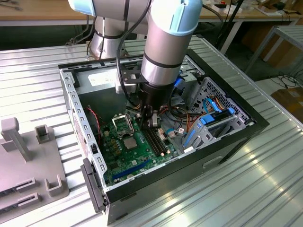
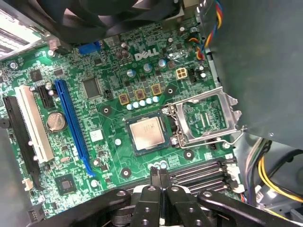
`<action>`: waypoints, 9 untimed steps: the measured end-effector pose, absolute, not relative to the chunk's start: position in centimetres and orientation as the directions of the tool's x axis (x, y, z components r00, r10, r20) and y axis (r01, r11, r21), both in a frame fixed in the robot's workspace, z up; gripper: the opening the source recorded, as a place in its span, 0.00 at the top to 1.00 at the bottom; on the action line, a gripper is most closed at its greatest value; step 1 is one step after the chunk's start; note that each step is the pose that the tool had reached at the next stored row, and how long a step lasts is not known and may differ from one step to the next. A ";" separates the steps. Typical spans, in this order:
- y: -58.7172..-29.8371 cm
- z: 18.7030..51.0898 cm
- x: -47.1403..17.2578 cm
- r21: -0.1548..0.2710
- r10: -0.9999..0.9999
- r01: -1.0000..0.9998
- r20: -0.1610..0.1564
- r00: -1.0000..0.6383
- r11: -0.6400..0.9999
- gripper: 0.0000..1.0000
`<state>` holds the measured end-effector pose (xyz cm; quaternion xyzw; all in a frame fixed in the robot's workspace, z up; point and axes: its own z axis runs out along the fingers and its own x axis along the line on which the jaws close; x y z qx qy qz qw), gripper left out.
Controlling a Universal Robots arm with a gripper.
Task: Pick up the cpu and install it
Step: 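Place the cpu into insertion slot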
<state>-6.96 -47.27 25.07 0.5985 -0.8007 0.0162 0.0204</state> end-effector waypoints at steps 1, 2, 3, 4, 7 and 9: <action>-47.1 25.1 -6.9 -0.002 -0.958 -0.959 0.052 -0.283 0.283 0.89; -47.0 25.1 -6.8 -0.002 -0.958 -0.959 0.052 -0.283 0.283 0.89; -46.6 25.1 -6.7 -0.002 -0.958 -0.959 0.052 -0.283 0.283 0.89; -46.4 25.1 -6.7 -0.002 -0.958 -0.959 0.052 -0.283 0.283 0.89; -45.5 25.1 -6.4 -0.002 -0.958 -0.959 0.052 -0.283 0.283 0.89; -45.0 25.1 -6.2 -0.002 -0.958 -0.959 0.052 -0.283 0.283 0.89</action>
